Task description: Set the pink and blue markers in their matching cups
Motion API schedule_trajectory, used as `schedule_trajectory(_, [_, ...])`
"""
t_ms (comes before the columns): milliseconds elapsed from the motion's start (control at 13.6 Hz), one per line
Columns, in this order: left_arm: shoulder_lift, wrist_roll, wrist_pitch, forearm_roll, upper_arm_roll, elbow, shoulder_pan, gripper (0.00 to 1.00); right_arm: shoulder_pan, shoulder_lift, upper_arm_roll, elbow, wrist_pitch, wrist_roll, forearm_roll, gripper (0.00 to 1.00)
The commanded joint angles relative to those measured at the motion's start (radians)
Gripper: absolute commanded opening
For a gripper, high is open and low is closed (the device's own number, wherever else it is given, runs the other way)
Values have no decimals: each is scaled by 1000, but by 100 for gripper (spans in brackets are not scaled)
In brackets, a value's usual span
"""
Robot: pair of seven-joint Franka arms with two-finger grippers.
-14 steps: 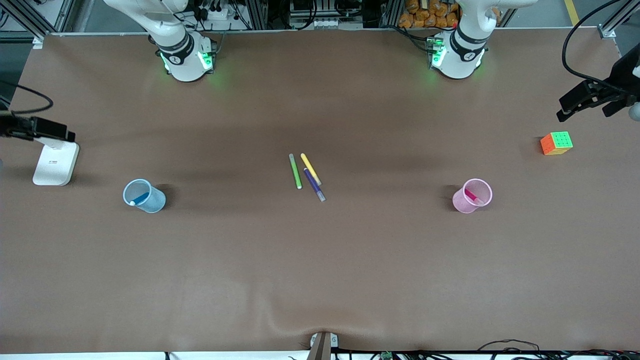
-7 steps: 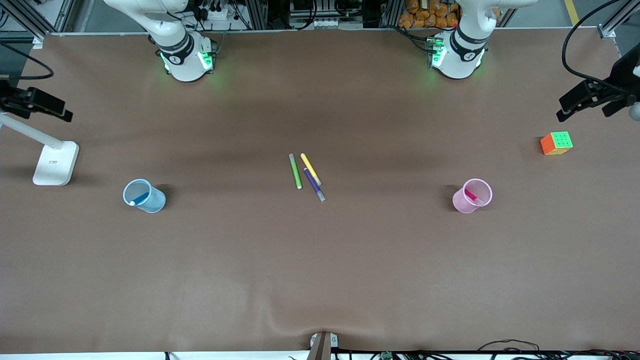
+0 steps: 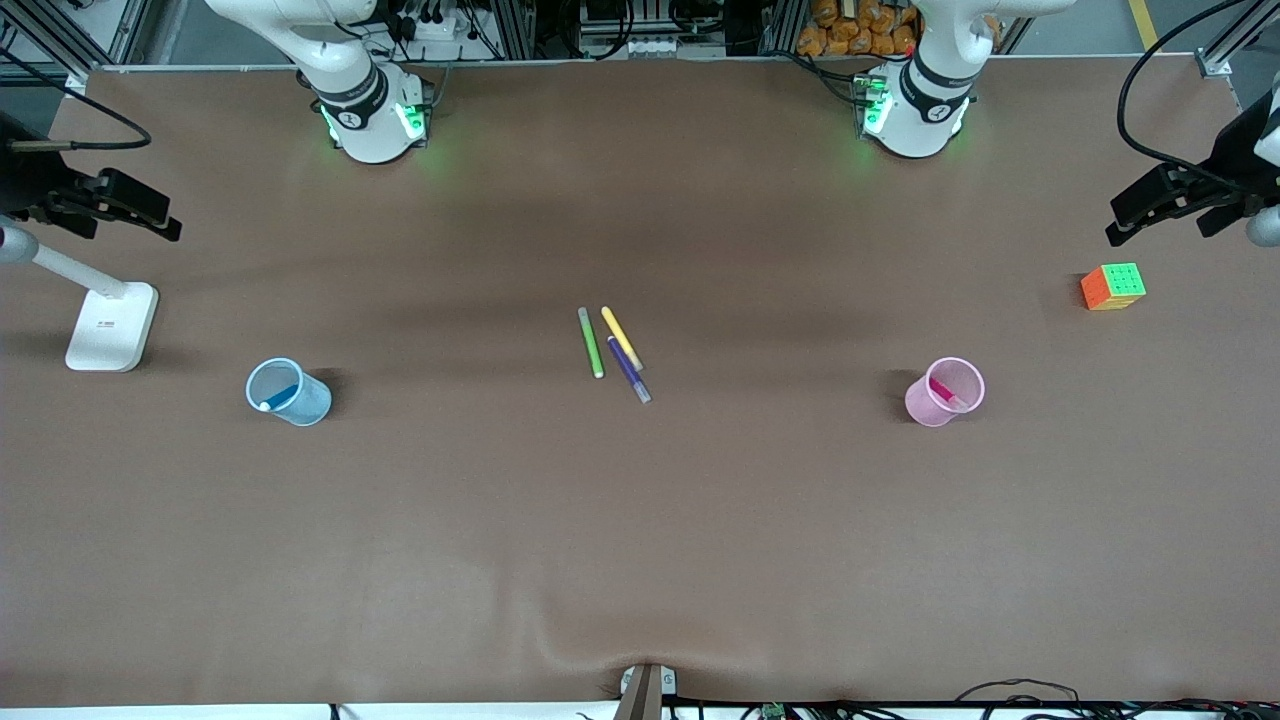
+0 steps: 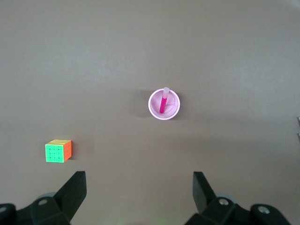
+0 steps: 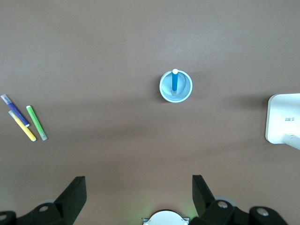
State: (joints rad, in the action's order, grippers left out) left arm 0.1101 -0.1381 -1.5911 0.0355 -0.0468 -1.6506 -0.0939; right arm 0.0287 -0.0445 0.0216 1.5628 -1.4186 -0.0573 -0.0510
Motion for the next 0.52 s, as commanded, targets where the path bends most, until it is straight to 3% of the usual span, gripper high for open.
schedule_trajectory(0, [-6,11,17,-14,7,22,-3,100,0,-21,-3,16,-9,-9,8,100])
schedule_trajectory(442, [-4,12,17,-6,7,22,0,100,2,-20,-6,16,-28,22,16,100])
